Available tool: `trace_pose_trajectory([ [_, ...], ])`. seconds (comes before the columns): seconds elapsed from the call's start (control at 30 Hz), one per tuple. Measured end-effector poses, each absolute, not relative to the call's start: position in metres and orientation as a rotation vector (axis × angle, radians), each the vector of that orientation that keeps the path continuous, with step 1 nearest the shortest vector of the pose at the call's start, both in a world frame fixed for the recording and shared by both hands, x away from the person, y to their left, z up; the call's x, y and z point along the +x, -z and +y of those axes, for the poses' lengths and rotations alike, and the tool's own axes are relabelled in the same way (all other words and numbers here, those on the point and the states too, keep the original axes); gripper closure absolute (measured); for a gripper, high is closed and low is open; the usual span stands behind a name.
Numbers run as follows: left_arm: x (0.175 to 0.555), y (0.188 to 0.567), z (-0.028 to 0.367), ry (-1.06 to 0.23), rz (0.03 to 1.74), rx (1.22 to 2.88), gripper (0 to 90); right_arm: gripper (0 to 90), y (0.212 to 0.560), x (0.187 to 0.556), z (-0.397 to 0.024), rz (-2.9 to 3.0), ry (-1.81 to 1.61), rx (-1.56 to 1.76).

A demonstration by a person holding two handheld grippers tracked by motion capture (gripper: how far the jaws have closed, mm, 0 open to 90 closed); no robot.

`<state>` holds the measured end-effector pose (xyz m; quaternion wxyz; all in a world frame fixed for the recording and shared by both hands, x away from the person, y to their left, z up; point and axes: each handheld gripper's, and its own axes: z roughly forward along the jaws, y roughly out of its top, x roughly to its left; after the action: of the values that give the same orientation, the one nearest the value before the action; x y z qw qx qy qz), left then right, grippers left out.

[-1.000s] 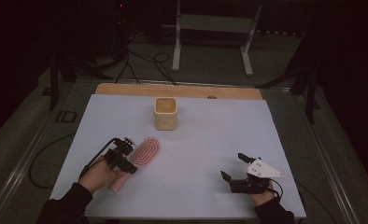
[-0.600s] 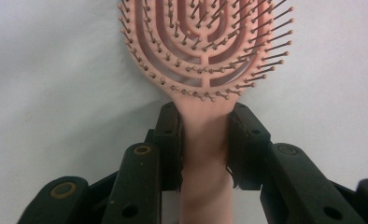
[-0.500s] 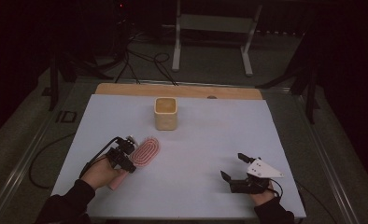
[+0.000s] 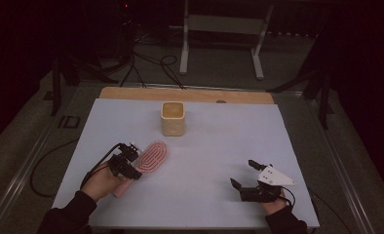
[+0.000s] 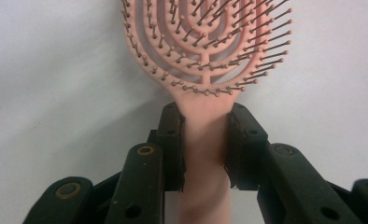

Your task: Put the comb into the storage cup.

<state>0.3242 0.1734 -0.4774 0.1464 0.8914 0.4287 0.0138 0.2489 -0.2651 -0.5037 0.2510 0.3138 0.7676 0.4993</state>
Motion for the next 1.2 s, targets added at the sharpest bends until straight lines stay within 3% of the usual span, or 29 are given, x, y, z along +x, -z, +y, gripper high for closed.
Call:
trace_pose_trajectory([
  [1.2,0.317,0.405,0.158,-0.328,1.017,2.282,70.2,8.6,0.504,0.25,-0.266,2.085,-1.364,0.857],
])
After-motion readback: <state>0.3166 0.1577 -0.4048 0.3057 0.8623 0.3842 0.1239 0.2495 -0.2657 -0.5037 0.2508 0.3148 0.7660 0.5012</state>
